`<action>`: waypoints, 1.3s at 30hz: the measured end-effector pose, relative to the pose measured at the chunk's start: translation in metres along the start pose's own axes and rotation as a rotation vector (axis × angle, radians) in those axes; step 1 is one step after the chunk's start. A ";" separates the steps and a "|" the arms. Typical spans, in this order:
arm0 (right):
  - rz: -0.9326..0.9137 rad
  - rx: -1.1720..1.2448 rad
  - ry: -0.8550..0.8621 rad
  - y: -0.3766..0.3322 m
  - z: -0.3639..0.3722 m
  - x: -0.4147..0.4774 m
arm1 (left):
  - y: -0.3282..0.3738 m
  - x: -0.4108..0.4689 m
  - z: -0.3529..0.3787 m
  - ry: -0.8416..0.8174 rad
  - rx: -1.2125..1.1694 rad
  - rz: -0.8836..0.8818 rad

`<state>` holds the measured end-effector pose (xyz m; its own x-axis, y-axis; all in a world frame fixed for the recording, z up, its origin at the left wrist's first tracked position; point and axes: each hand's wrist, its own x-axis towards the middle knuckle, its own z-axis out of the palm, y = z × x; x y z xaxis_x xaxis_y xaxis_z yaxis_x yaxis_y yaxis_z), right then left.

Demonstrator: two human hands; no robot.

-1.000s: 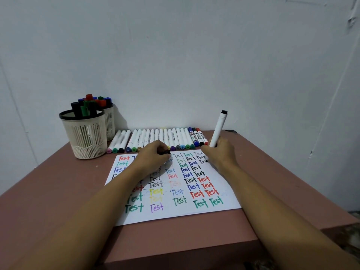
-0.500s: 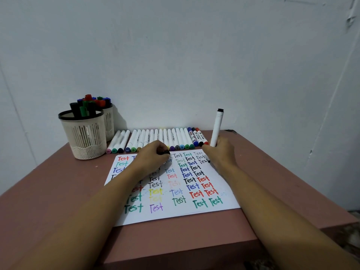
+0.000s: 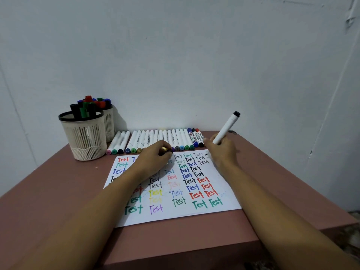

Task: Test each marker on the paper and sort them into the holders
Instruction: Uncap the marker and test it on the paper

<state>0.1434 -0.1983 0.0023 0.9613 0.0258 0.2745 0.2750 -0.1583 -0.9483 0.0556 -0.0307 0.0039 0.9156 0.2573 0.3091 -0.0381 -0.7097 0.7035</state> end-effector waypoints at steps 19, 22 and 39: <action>0.093 0.509 -0.343 -0.025 0.010 -0.016 | 0.005 -0.001 0.004 0.059 0.016 0.166; 0.083 0.475 -0.419 -0.023 0.011 -0.018 | 0.008 -0.003 0.005 0.064 -0.002 0.210; 0.205 0.591 -0.670 -0.018 0.005 -0.024 | 0.008 -0.009 0.004 -0.102 -0.201 0.197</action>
<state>0.1156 -0.1916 0.0117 0.7513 0.6495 0.1170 -0.1146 0.3030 -0.9461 0.0492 -0.0416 0.0042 0.9178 0.0530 0.3935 -0.2883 -0.5923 0.7523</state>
